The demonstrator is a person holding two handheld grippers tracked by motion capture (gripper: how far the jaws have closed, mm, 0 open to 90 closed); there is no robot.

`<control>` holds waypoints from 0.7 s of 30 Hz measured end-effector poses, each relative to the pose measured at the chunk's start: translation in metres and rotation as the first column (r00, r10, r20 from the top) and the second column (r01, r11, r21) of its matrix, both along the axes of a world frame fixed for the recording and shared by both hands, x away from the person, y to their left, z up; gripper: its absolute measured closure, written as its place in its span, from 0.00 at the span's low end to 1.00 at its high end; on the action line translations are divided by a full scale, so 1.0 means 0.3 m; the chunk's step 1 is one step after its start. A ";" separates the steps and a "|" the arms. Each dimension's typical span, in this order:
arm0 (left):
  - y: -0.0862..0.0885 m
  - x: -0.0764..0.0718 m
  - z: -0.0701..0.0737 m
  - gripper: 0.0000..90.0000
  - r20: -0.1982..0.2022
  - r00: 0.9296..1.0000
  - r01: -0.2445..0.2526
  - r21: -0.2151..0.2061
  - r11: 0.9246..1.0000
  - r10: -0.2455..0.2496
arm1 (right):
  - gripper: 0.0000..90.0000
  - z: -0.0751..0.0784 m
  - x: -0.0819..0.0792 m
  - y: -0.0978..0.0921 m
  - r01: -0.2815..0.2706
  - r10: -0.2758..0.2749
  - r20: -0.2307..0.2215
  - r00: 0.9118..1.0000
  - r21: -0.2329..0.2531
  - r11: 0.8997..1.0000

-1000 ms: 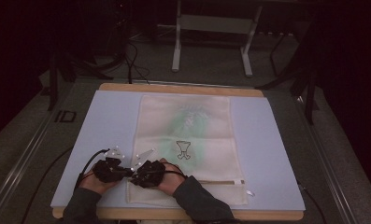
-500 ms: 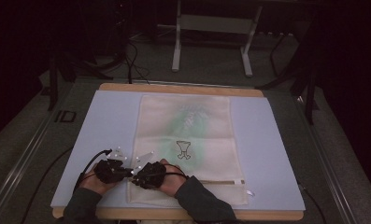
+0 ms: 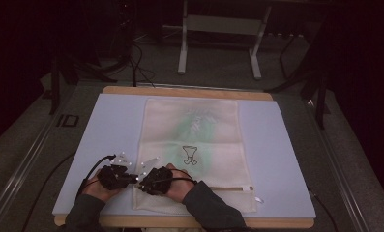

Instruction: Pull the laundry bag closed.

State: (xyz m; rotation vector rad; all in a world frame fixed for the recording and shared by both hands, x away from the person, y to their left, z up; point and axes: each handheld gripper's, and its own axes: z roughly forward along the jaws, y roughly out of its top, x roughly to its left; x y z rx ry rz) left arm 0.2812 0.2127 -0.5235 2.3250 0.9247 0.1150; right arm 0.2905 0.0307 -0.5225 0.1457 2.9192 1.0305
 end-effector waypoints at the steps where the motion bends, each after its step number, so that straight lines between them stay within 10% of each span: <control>1: 0.000 0.000 0.000 1.00 -0.001 1.000 0.000 -0.002 1.000 0.000 | 0.91 0.003 0.001 -0.001 0.001 -0.001 -0.003 1.000 -0.003 1.000; 21: -0.003 -0.001 0.002 1.00 0.006 1.000 0.005 0.008 1.000 -0.005 | 0.91 0.004 -0.009 -0.061 0.005 -0.005 0.009 1.000 -0.021 1.000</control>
